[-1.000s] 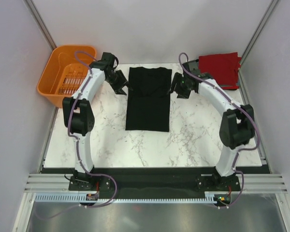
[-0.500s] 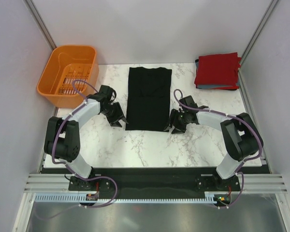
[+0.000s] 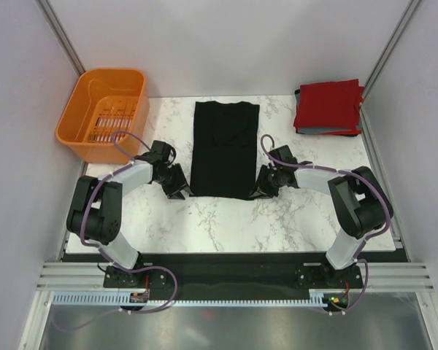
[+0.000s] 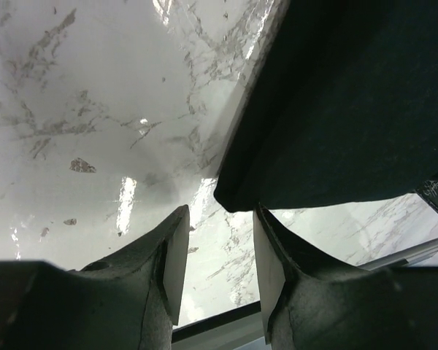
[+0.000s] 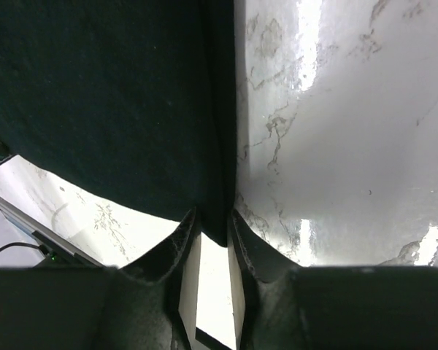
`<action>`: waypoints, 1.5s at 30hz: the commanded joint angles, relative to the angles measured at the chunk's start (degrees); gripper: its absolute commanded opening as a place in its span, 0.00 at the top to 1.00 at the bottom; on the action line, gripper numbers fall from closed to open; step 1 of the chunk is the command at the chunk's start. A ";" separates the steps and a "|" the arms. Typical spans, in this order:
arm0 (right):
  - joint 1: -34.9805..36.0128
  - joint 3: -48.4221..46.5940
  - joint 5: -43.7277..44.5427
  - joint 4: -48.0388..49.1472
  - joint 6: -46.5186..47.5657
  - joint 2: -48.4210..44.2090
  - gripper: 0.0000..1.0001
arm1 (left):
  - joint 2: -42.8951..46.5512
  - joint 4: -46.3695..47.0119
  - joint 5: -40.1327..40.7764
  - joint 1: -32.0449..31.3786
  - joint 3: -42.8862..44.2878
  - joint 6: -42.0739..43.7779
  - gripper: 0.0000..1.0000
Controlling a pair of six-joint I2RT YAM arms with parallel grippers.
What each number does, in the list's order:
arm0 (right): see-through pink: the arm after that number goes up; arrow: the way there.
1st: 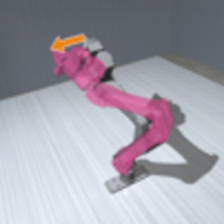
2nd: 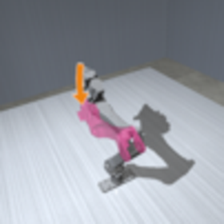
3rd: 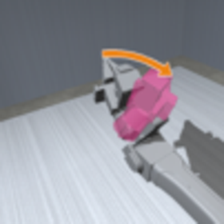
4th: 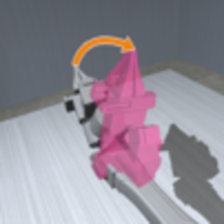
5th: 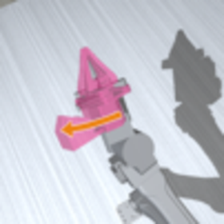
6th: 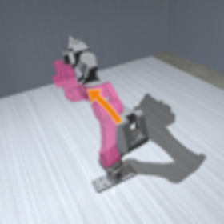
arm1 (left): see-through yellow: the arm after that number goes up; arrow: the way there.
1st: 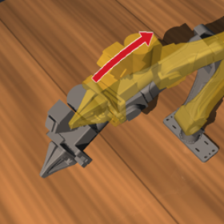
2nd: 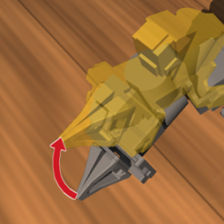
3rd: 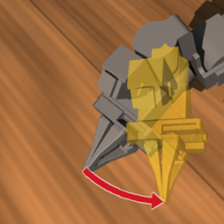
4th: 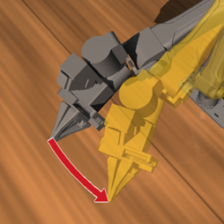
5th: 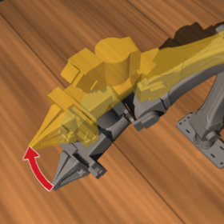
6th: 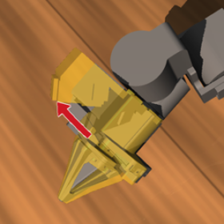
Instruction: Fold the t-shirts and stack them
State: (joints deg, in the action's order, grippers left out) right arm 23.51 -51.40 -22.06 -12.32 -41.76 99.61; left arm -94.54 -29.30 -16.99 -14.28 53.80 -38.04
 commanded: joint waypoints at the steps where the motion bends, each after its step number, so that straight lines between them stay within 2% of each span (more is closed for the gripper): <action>1: 0.14 0.77 0.53 1.42 0.89 1.28 0.74 | -0.64 4.16 -0.23 0.13 -0.98 2.18 0.52; 9: 0.14 1.21 0.53 1.59 1.50 2.25 0.77 | -1.26 7.94 -0.41 0.05 -2.91 1.13 0.50; 15: 0.22 1.56 0.44 1.86 1.77 2.87 0.81 | -2.84 11.19 -1.11 0.05 -4.67 -0.80 0.57; 17: 0.22 1.48 0.36 1.86 1.77 3.04 0.82 | -3.37 12.24 -1.64 -0.04 -5.02 -1.51 0.65; 18: 0.14 1.47 0.36 1.86 1.85 3.13 0.85 | -3.54 12.77 -2.07 -0.04 -5.11 -1.77 0.70; 19: 0.14 1.47 0.36 1.86 1.86 3.13 0.89 | -3.37 12.95 -1.90 -0.22 -5.28 -1.95 0.84; 20: 0.22 1.56 0.36 1.86 1.86 3.04 0.95 | -3.02 13.04 -1.90 -0.31 -5.55 -2.04 0.89; 21: 0.14 1.56 0.36 1.86 1.94 2.78 1.00 | -2.49 13.30 -1.90 -0.31 -5.72 -2.12 0.94; 22: 0.22 1.74 0.27 1.94 1.86 2.52 1.00 | -1.36 13.30 -1.99 -0.39 -5.90 -2.12 0.98; 24: 0.22 1.91 0.01 1.51 1.77 1.64 1.00 | 0.32 13.22 -1.99 -0.57 -6.78 -1.95 0.98; 28: 0.14 3.14 -0.43 -0.77 1.94 -2.31 1.00 | 6.63 11.29 -2.34 -1.45 -8.97 -2.21 0.98; 32: 0.22 4.99 -1.49 -4.99 1.59 -8.81 1.00 | 17.60 7.78 -2.86 -3.55 -13.00 -3.96 0.98; 34: 0.92 6.13 -1.49 -8.33 1.51 -13.99 1.00 | 22.19 6.98 -4.98 -5.13 -14.51 -6.16 0.98; 37: 2.24 7.01 -0.35 -13.77 0.72 -22.77 1.00 | 31.85 1.54 -3.31 -8.29 -15.30 -8.71 0.98; 40: 5.14 6.84 1.76 -19.31 -1.57 -31.21 1.00 | 40.03 -4.79 -2.34 -10.23 -15.65 -11.35 0.98; 45: 13.92 6.40 7.02 -26.17 -8.50 -43.24 1.00 | 50.93 -13.92 -0.15 -15.86 -15.57 -16.96 0.98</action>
State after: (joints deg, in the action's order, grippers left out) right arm 34.13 -44.40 -19.16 -31.53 -45.10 61.21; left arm -47.77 -34.74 -18.87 -28.14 38.46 -48.99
